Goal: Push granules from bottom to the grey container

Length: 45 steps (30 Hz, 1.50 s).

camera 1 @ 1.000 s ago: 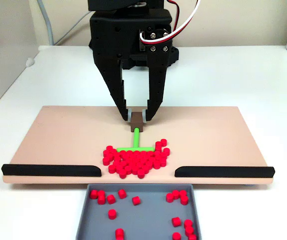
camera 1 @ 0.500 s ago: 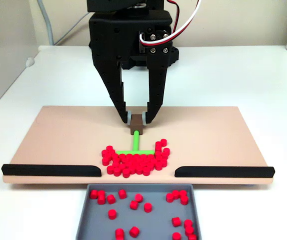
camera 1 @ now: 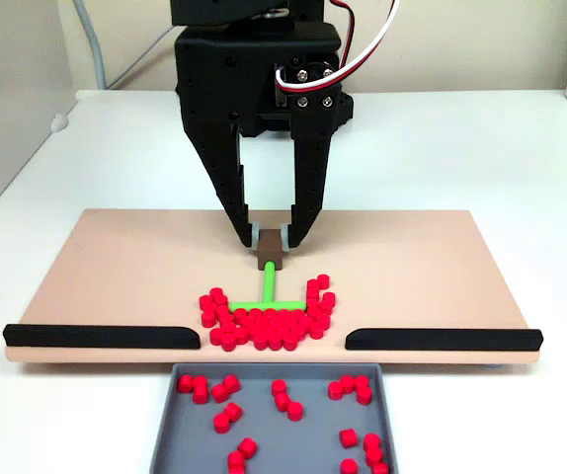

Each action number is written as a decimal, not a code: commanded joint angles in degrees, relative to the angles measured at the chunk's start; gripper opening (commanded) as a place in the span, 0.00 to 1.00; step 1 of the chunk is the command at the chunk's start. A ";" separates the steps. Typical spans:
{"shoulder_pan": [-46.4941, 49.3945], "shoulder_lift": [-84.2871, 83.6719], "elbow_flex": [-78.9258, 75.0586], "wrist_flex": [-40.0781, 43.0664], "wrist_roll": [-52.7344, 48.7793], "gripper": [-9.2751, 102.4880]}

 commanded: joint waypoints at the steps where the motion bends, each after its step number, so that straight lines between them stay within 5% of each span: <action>1: -0.53 -0.09 -0.62 -0.18 0.26 0.08; 30: -1.14 2.20 -3.78 0.79 2.55 0.08; 45: -0.53 8.88 -7.47 10.37 1.23 0.08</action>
